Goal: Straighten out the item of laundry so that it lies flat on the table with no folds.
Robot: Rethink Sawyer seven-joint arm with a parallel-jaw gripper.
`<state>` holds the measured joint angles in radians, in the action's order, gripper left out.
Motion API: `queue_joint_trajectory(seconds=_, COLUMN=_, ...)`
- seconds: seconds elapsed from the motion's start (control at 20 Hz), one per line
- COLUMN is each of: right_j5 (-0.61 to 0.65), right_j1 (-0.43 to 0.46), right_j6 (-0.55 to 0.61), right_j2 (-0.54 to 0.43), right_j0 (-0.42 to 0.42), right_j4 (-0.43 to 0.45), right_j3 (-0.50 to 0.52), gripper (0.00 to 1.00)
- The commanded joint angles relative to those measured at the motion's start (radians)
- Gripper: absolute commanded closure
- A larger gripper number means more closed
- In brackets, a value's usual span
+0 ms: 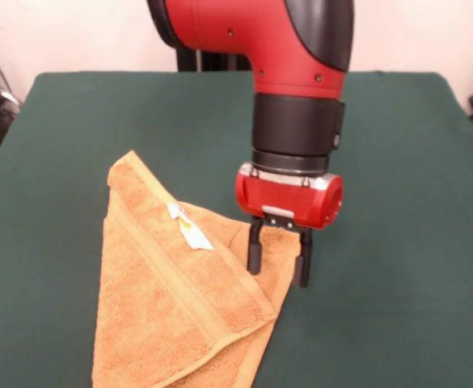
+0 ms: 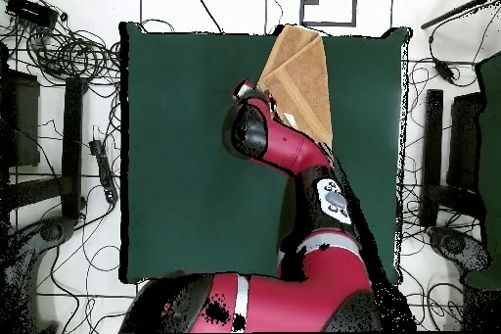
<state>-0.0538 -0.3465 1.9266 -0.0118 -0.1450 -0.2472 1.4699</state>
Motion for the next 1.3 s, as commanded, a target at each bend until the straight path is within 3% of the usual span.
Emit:
queue_joint_trajectory(seconds=0.05, right_j5=0.048, right_j1=0.112, right_j6=0.215, right_j2=-0.113, right_j0=0.032, right_j4=-0.076, right_j3=0.01, gripper=0.0)
queue_joint_trajectory(seconds=0.25, right_j5=0.084, right_j1=0.09, right_j6=0.231, right_j2=-0.084, right_j0=0.046, right_j4=-0.104, right_j3=0.046, gripper=0.0)
queue_joint_trajectory(seconds=0.5, right_j5=0.298, right_j1=0.084, right_j6=0.242, right_j2=0.09, right_j0=0.127, right_j4=-0.172, right_j3=0.054, gripper=0.0)
queue_joint_trajectory(seconds=0.85, right_j5=0.413, right_j1=0.116, right_j6=0.194, right_j2=0.094, right_j0=0.073, right_j4=-0.151, right_j3=0.071, gripper=0.0)
queue_joint_trajectory(seconds=1.0, right_j5=0.385, right_j1=0.142, right_j6=0.159, right_j2=0.092, right_j0=0.05, right_j4=-0.121, right_j3=0.053, gripper=0.0)
queue_joint_trajectory(seconds=1.1, right_j5=0.255, right_j1=0.193, right_j6=0.116, right_j2=0.083, right_j0=0.016, right_j4=-0.078, right_j3=0.008, gripper=0.0)
queue_joint_trajectory(seconds=1.3, right_j5=0.141, right_j1=0.258, right_j6=0.021, right_j2=-0.017, right_j0=-0.096, right_j4=0.017, right_j3=-0.046, gripper=0.0)
